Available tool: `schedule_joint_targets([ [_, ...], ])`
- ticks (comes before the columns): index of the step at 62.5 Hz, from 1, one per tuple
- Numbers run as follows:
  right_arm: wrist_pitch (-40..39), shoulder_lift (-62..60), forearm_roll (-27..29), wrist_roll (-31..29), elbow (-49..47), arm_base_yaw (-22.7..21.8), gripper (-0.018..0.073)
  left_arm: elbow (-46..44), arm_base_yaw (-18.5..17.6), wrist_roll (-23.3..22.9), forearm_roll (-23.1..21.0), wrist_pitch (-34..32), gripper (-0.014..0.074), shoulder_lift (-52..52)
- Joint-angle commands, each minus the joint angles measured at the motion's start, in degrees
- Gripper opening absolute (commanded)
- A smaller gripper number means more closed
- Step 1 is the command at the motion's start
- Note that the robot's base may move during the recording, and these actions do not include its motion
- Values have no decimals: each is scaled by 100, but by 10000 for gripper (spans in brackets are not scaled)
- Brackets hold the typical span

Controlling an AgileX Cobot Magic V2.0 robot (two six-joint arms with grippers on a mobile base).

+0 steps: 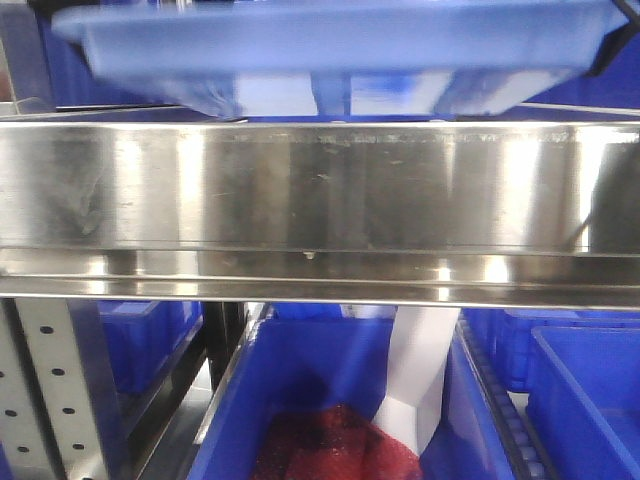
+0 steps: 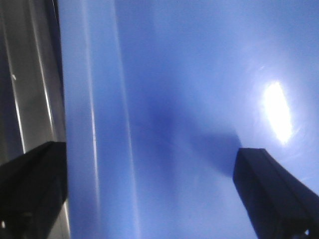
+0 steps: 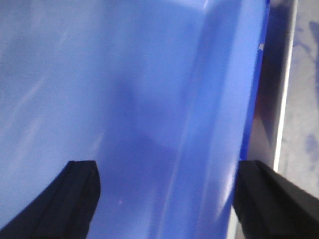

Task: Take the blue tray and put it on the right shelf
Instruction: 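Lower the held tray onto the upper steel shelf with both grippers, then push the tray farther onto the shelf and open both grippers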

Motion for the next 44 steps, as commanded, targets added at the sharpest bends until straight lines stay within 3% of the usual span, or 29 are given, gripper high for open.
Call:
schedule_joint_targets([
  [1, -336, -404, -326, -12, -211, 36, 634, -382, -82, 33, 16, 313, 548, -395],
  [15, 100, -501, -1077, -12, -211, 36, 634, -512, -82, 33, 404, 369, 548, -617],
  [29, 164, -903, -974, -10, -206, 36, 608, -512, -183, 178, 259, 370, 513, -1105],
  [34, 157, -1263, -885, -10, -190, 36, 529, -457, -277, 443, 258, 370, 443, -1479],
  [44, 13, -2026, -859, -21, 37, 36, 254, 59, -287, 636, 178, 77, 239, -2570],
])
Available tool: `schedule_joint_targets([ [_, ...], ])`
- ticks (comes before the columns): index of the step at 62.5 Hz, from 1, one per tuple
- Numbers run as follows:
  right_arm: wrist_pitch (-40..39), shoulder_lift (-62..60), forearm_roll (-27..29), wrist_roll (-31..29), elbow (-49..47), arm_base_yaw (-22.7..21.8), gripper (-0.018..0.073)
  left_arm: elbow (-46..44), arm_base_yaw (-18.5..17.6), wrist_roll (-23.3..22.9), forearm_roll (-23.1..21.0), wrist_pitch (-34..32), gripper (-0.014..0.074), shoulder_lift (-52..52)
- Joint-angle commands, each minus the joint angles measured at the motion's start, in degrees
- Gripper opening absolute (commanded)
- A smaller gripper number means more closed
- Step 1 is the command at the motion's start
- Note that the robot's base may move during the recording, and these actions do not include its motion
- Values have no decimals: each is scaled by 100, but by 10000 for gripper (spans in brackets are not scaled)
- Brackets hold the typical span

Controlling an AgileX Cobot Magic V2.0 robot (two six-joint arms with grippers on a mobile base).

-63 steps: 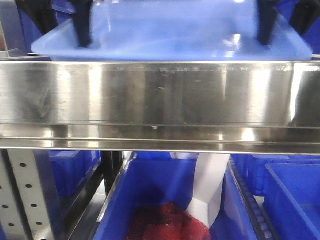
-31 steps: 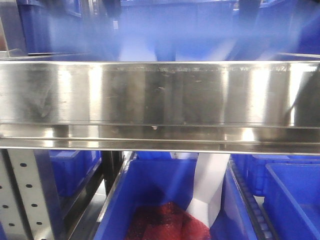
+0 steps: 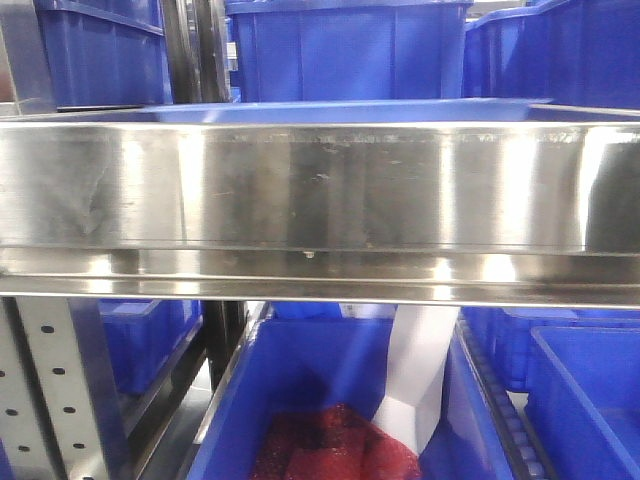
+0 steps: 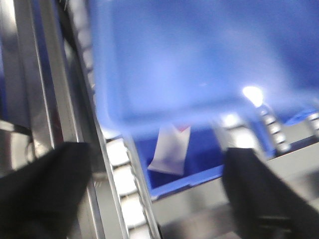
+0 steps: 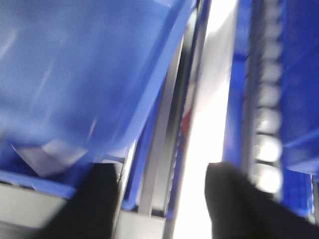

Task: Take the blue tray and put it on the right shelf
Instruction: 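Push the tray farther onto the shelf and open both grippers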

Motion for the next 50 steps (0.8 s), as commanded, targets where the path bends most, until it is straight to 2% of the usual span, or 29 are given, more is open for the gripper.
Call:
schedule_joint_targets([
  [1, -371, -632, -114, -13, 44, -10, 232, 181, -21, 133, -7, 114, 219, -865],
  [9, -808, -1388, -108, -134, 677, -10, 64, 1142, -21, 147, -44, -456, 14, -1934],
  [12, -970, -1671, -108, -150, 975, -10, 59, 1656, -21, 259, -105, -712, -57, -2404],
  [22, -1636, -2708, -108, -257, 2252, -10, 59, 3423, -21, 323, -161, -1688, -48, -3860],
  [32, -2416, -3782, -104, -559, 3445, -4, 59, 4977, -21, 333, -188, -2380, -48, -5212],
  [40, -3131, -4628, -104, -686, 4382, -4, 59, 5844, -21, 344, -325, -2580, -48, -6169],
  [50, -4355, -5592, -104, -772, 5230, -4, 59, 6361, -21, 344, -377, -2816, -48, -7094],
])
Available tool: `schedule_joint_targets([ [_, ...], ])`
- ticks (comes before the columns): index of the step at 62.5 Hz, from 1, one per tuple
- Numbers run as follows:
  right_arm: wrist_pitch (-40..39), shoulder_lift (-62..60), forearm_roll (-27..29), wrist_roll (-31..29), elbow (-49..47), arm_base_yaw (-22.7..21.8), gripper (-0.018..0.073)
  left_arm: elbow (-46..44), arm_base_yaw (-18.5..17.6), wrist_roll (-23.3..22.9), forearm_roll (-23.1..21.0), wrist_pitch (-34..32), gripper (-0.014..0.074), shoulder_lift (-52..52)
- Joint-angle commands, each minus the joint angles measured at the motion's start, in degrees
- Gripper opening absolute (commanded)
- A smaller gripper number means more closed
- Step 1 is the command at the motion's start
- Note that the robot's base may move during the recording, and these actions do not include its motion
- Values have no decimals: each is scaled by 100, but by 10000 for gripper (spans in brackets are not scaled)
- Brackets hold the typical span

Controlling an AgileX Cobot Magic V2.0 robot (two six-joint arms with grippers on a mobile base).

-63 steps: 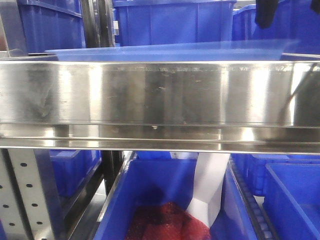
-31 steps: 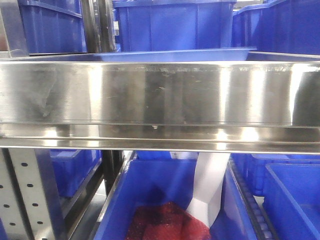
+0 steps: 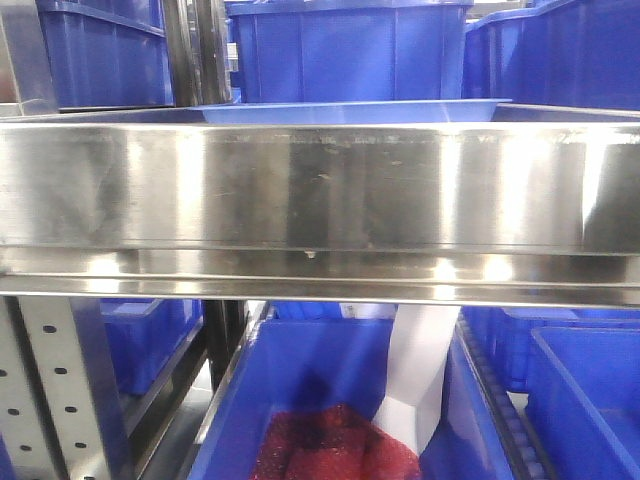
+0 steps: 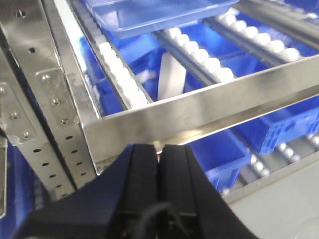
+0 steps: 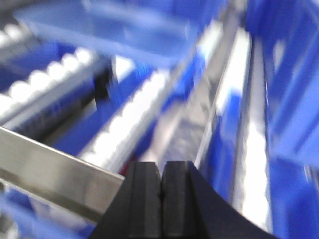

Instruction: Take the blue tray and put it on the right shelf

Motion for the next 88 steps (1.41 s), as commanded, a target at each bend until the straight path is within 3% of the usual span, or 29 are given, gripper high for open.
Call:
schedule_joint_targets([
  [1, -1275, -469, -108, -101, 219, -4, 59, 33, -21, 32, -69, -709, -48, -327],
  [13, -1874, -759, -108, -101, 553, -4, 59, 92, -21, 32, -180, -774, -48, -868],
  [44, -1847, -759, -108, -101, 569, -4, 59, 139, -21, 32, -251, -779, -48, -881],
  [49, -1847, -759, -108, -101, 569, -4, 59, 281, 167, 32, -204, -881, -48, -881],
  [57, -1847, -759, -108, -101, 569, -4, 59, 832, 1003, 32, -205, -1560, -48, -1057],
  [68, -1847, -759, -108, -101, 569, -4, 59, 2294, 2062, 32, -530, -2958, -48, -1681],
  [88, -1855, -754, -108, -101, 569, -4, 59, 4686, 2636, 32, -746, -5760, -48, -1925],
])
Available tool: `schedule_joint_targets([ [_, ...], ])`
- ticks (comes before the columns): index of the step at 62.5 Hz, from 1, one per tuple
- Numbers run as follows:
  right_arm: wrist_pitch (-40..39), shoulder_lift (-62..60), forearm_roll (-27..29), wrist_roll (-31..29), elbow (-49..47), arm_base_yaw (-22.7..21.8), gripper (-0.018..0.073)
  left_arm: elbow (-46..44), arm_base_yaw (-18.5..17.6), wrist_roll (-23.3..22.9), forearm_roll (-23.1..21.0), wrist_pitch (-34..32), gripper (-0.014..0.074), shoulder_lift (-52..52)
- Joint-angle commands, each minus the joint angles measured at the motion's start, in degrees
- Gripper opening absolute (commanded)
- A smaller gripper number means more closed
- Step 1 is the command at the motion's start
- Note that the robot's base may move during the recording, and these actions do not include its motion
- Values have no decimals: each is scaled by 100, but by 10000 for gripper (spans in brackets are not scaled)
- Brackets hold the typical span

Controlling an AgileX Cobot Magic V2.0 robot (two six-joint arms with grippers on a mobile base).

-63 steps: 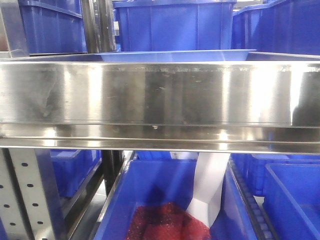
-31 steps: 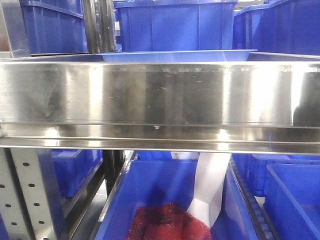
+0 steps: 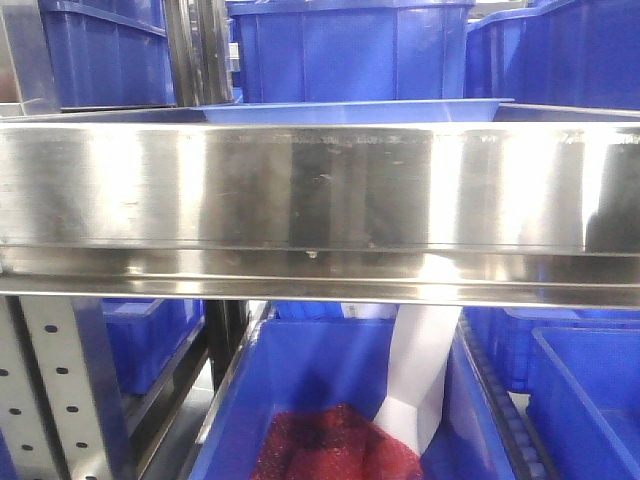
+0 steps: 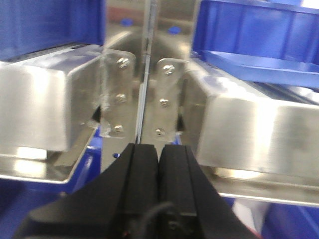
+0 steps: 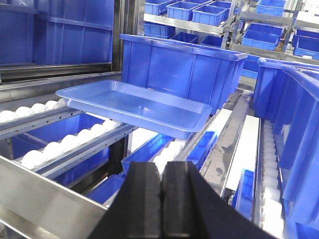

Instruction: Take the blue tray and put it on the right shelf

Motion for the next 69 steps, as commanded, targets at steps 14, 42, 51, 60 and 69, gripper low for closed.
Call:
schedule_joint_targets([
  [14, -532, 61, -108, -23, -158, -4, 59, 240, 132, 10, -248, -1007, -48, -79],
  [42, -532, 61, -108, -23, -158, -4, 59, 240, 132, 10, -248, -1007, -48, -79],
  [51, -526, 61, -108, -23, -158, -4, 59, 240, 132, 10, -248, -1007, -48, -79],
  [60, -663, 65, -33, -56, -48, -75, 59, 240, 132, 10, -248, -1007, -48, -79],
  [69, -757, -62, 1146, -1028, 454, -1064, 59, 240, 132, 10, -248, -1007, -48, -79],
])
